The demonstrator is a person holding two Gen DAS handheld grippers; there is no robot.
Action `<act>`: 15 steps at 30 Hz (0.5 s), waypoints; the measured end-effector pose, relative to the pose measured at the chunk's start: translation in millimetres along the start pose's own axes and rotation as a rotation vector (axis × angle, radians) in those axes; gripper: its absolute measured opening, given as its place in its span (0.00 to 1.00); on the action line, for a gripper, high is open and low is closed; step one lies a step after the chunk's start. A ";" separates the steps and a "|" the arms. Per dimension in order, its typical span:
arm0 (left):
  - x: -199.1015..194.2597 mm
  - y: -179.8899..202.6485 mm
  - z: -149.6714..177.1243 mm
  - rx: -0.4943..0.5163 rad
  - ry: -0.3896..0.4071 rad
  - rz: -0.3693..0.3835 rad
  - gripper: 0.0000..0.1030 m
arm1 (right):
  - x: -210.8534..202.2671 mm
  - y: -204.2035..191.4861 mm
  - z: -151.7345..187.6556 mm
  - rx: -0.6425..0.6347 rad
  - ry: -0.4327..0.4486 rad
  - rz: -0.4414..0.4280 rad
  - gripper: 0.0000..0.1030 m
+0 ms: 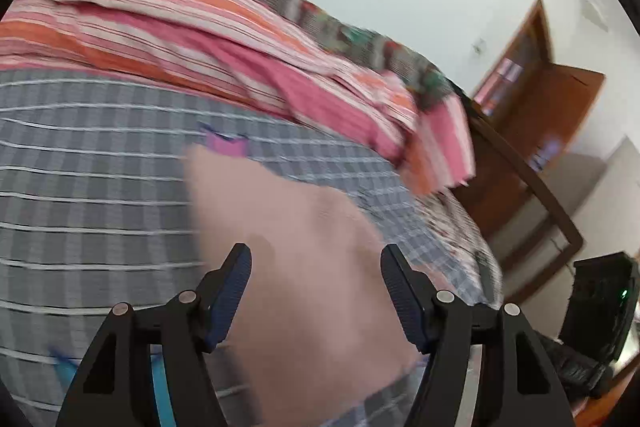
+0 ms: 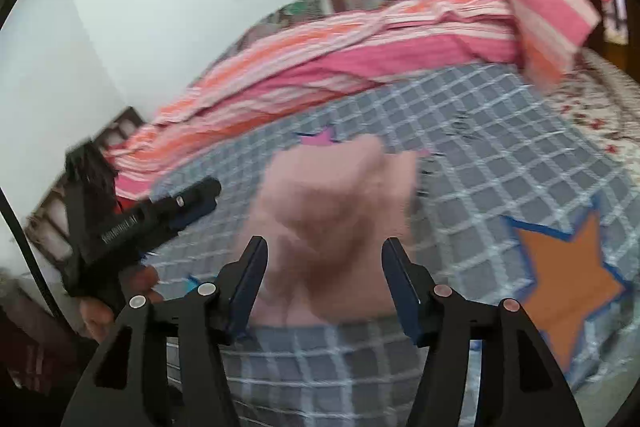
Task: Fold small clothes
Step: 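Grasp the sweater side with the left gripper, fold it over the middle, release, then grasp the opposite sweater side with the right gripper and fold it over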
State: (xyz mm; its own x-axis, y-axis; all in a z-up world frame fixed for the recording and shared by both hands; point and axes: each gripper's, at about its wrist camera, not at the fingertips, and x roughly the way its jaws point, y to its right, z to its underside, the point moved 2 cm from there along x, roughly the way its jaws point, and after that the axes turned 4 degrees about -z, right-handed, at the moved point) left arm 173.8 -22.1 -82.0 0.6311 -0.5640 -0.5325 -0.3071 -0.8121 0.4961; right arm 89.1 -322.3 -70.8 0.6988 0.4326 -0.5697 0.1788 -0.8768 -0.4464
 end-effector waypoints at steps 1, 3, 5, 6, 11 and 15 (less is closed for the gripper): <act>-5.7 -10.7 0.0 -0.006 0.009 -0.024 0.63 | 7.0 -4.5 -1.8 0.010 -0.002 -0.030 0.60; -9.0 -27.6 1.7 -0.029 0.011 -0.062 0.63 | 20.3 -8.3 -3.5 0.043 -0.012 -0.062 0.63; -12.8 -44.6 6.1 -0.054 0.002 -0.081 0.63 | 32.5 -9.8 -3.3 0.051 -0.021 -0.032 0.65; -13.2 -50.4 8.9 -0.064 -0.002 -0.088 0.63 | 40.7 -9.0 -2.3 0.045 -0.020 0.043 0.65; -10.0 -68.8 20.3 -0.108 -0.027 -0.110 0.63 | 71.3 1.9 -1.6 0.033 -0.023 0.205 0.51; -2.2 -67.6 27.4 -0.098 -0.043 -0.114 0.63 | 85.5 1.1 0.7 -0.075 -0.033 0.208 0.14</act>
State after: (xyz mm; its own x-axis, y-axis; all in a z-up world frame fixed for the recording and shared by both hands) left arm 173.6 29.9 -133.1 0.6259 -0.4765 -0.6173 -0.1632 -0.8541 0.4939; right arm 148.6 -286.1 -120.5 0.7035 0.2462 -0.6667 0.0850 -0.9605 -0.2650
